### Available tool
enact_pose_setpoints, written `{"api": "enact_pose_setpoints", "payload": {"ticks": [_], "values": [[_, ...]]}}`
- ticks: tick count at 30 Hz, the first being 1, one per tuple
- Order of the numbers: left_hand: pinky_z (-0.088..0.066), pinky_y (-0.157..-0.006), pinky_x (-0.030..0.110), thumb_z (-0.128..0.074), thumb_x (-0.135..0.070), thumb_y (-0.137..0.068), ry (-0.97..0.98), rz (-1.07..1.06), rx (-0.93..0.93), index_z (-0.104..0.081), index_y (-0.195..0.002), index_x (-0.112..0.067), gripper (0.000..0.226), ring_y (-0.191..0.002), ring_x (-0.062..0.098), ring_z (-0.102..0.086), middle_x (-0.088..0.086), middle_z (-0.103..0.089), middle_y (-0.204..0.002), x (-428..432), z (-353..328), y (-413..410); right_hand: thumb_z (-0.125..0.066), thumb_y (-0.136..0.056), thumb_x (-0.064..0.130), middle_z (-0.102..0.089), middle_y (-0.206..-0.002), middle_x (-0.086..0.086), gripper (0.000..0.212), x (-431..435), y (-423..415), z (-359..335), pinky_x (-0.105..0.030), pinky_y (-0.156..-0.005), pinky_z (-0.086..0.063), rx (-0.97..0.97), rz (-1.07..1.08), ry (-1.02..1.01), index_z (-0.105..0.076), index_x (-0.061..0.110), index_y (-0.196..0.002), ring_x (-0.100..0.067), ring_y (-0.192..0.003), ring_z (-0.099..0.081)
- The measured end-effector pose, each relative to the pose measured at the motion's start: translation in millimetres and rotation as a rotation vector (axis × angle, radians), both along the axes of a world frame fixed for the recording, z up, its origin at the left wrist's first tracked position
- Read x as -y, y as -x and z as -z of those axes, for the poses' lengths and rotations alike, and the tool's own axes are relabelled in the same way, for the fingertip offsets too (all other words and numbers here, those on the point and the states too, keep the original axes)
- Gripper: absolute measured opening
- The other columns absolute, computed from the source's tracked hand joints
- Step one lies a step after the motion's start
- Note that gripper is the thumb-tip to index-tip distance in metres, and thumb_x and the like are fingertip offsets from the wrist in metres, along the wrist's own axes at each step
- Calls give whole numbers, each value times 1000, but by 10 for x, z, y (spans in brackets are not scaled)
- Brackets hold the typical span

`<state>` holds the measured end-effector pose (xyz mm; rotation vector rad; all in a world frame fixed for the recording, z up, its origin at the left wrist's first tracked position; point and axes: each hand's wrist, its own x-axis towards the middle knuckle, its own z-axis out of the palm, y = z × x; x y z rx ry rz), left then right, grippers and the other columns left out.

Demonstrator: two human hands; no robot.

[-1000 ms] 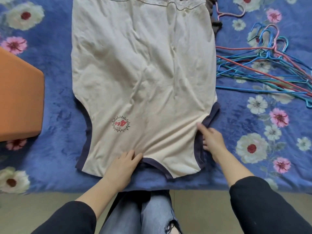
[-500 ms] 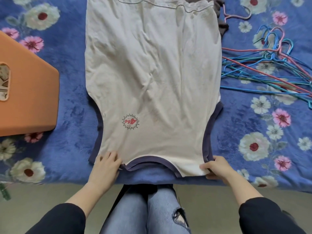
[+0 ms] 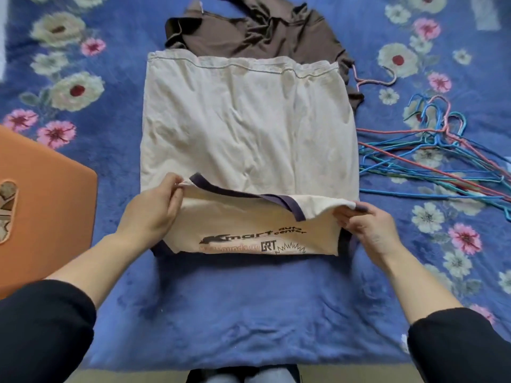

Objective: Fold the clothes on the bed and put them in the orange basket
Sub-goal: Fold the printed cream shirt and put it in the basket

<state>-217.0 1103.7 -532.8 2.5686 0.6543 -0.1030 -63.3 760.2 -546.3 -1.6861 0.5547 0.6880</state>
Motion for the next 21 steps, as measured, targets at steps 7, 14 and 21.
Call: {"api": "enact_pose_setpoints", "payload": {"ticks": [7,14,21], "values": [[-38,-59,32,-82,-41,-67,182,102,-245,-55,-65,-22,33,-64,16,-51,-7,-53,-58,-646,-183,-859,-52,-97,7,-63,-73,-13,15,-403,-771,34,-18,-41,-50,171,118,69,-49,15,-84,-10,-44,-64],[-42,-54,24,-75,-7,-75,62,-83,-60,-70,-72,-9,6,-65,23,-53,18,-64,-71,-1209,-319,-2008,-43,-102,15,-63,-76,-13,20,-844,-1746,-99,-19,-40,-50,257,120,17,-44,18,-83,-11,-45,-66],[-44,-89,30,-65,-30,-83,58,-491,361,-56,-126,-17,46,-96,20,-56,7,-57,-119,-1401,-177,-2644,-59,-94,18,-66,-112,-6,53,-1321,-2482,-127,-25,-69,-54,300,94,-132,-36,16,-141,-16,-91,-68]]}}
